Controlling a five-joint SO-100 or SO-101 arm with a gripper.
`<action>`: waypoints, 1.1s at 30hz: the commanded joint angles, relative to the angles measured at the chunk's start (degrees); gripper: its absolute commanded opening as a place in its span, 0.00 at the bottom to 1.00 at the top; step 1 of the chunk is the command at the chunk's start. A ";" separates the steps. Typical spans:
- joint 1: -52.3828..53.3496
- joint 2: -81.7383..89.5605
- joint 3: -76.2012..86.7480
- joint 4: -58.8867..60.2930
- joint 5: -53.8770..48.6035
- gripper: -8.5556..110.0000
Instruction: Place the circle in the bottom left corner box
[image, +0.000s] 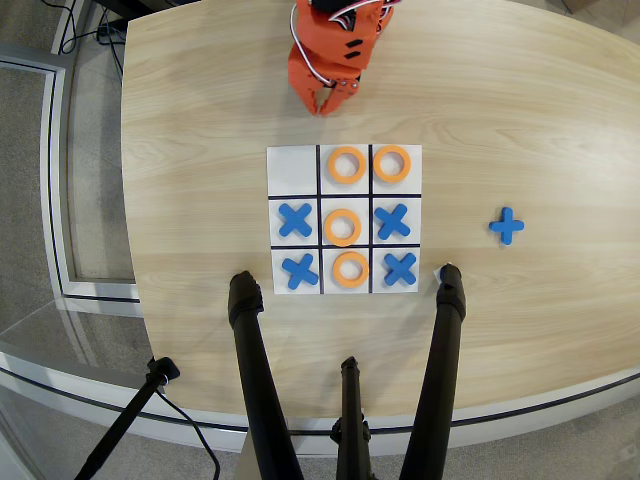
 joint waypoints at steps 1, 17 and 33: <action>4.75 -0.35 3.16 0.00 -0.09 0.07; 63.11 1.76 3.16 0.53 0.09 0.07; 76.20 1.67 3.16 0.53 0.09 0.07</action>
